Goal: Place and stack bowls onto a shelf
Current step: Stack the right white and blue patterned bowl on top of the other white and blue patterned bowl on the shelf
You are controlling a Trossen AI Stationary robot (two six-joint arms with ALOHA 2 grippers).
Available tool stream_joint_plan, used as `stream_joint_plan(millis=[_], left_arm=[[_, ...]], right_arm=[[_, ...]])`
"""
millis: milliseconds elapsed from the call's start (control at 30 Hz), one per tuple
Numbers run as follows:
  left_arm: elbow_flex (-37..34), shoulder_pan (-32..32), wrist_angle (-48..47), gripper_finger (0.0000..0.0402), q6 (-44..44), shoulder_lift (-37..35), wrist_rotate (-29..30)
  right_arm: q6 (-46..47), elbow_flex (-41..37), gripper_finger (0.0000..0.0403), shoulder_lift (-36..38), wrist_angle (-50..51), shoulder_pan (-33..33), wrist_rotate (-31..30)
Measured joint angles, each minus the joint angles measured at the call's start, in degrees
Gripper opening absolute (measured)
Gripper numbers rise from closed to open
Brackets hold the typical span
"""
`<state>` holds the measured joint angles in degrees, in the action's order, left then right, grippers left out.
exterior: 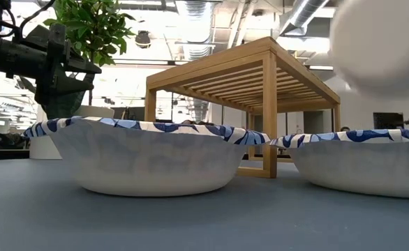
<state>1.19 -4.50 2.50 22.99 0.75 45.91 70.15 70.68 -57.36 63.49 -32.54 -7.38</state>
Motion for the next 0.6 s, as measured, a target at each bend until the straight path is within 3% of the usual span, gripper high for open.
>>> stream_joint_plan(millis=[167, 467, 600], left_arm=[[0.00, 0.01, 0.00, 0.0253, -0.22, -0.02, 0.00], [0.00, -0.01, -0.04, 0.0253, -0.29, 0.00, 0.70], [0.00, 0.00, -0.09, 0.0253, -0.36, 0.00, 1.27]], right_arm=[[-9.00, 7.12, 0.0022, 2.53, -2.18, -1.06, -6.69], [-39.36, 20.14, 0.0022, 2.34, -2.88, 0.26, -35.03], [-51.92, 22.61, 0.0022, 0.80, -2.85, 3.87, -41.53]])
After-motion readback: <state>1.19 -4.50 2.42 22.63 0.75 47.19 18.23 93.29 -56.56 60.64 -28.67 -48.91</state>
